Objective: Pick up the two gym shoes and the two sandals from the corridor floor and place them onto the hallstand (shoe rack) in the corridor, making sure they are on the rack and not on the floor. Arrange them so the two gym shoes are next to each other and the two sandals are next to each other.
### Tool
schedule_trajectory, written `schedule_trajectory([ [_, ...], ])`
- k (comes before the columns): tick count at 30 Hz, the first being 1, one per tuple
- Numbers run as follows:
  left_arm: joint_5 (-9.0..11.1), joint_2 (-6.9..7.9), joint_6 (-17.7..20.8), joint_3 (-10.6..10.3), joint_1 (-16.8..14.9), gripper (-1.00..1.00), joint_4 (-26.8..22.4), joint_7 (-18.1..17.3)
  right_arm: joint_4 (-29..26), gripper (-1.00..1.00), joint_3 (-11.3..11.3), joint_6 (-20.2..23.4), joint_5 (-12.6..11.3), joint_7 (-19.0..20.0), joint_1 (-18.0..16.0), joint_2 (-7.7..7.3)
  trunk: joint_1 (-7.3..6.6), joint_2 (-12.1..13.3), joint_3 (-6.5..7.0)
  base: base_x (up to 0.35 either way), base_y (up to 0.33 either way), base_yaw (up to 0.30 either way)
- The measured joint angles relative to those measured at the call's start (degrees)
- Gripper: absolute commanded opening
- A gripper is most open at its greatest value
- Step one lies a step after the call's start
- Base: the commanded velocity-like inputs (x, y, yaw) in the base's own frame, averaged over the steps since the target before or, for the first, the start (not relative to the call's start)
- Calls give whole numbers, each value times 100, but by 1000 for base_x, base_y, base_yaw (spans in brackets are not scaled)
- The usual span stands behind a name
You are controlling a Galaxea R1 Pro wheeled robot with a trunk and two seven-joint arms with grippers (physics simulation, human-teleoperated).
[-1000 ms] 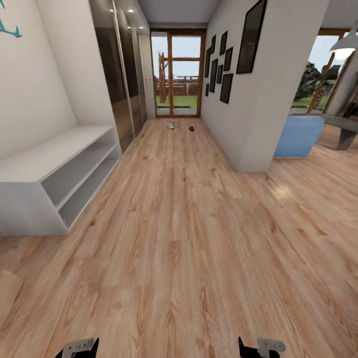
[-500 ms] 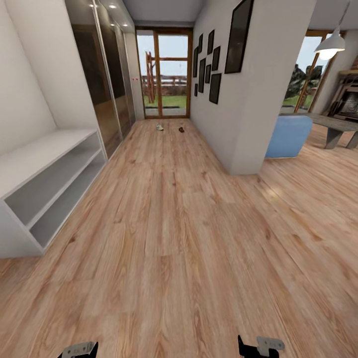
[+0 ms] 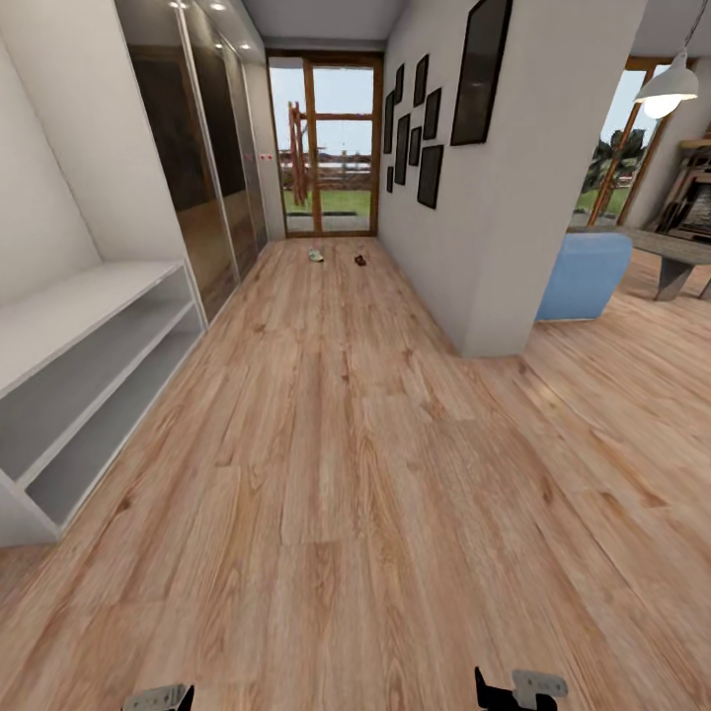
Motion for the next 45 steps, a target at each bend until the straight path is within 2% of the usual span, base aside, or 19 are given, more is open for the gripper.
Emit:
schedule_trajectory([
  [45, -10, -1, 0, -1, 0, 100, 5, 9, 18, 100, -1, 2, 7, -10, -1, -6, 0, 0, 0, 339, 0, 0],
])
